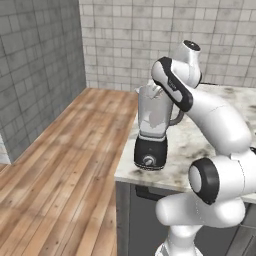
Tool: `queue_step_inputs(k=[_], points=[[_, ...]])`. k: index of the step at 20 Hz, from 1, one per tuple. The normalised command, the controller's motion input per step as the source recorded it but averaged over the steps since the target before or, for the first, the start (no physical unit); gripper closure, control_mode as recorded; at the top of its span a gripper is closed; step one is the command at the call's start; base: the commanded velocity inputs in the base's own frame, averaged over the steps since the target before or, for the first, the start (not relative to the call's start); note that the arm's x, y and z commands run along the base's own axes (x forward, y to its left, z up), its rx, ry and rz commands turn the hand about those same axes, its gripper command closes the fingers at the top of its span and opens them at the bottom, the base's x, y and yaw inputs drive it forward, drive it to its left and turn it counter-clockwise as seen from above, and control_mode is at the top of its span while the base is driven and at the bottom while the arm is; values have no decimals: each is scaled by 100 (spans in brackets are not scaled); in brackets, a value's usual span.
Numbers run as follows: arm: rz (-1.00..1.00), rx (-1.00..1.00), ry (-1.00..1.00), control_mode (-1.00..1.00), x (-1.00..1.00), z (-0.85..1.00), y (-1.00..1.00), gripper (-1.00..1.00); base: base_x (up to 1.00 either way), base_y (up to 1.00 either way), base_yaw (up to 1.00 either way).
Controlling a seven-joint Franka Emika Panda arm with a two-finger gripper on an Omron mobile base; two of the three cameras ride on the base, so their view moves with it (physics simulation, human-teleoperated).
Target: Grab the onions from the fridge, place them in the blender, close the lid, and turn on the blender to create a marinade.
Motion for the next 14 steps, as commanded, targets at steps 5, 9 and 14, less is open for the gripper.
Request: queue_step_inputs(k=[5,9,14], points=[[-1,0,0,-100,0,29,-1,-100,0,0,0],[-1,0,0,-100,-14,38,-5,-100,0,0,0],[-6,0,0,-100,-72,11,-33,-100,0,0,0]])
